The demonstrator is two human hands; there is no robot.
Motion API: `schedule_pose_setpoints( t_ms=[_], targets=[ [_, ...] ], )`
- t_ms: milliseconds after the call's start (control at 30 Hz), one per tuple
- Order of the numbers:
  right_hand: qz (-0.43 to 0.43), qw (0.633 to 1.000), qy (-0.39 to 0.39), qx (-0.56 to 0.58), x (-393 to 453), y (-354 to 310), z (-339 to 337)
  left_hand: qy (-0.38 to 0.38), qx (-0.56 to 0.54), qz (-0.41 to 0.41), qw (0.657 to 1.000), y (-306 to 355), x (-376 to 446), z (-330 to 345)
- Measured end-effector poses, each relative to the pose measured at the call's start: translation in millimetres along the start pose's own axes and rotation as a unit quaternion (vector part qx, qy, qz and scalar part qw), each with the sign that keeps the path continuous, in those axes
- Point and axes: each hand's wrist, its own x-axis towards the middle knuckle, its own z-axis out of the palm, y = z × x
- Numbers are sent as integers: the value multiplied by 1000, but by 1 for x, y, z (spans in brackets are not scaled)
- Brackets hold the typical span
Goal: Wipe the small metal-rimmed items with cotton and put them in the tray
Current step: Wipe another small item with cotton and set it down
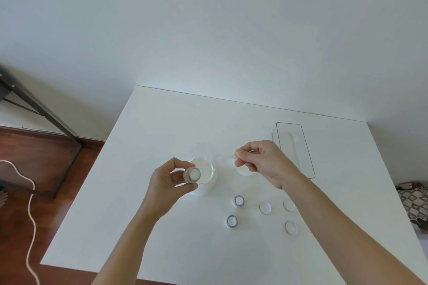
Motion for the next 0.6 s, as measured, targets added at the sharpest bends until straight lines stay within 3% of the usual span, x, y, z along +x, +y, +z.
schedule_pose_setpoints(
  t_ms=[133, 233, 300, 367, 433, 533, 600],
  targets=[
    [-50, 986, 96, -127, 13, 24, 16, 25, -44, -34, 998, -6, -2, -7],
    [-141, 955, 91, -245, 19, 37, 34, 32, -47, -40, 998, -9, -3, -8],
    [-221, 894, 46, -387, 21, 45, 39, 33, -46, -42, 998, -11, -4, -8],
    [-314, 801, -7, -509, 18, 50, 39, 32, -48, -40, 998, -11, -4, -8],
    [-377, 754, -29, -537, 13, 51, 35, 34, -54, -38, 997, -10, -5, -8],
    [-392, 768, 11, -507, 4, 48, 29, 40, -56, -38, 997, -7, -6, -7],
    [-359, 834, 81, -411, -3, 45, 27, 42, -47, -34, 997, -6, -6, -6]
  ],
)
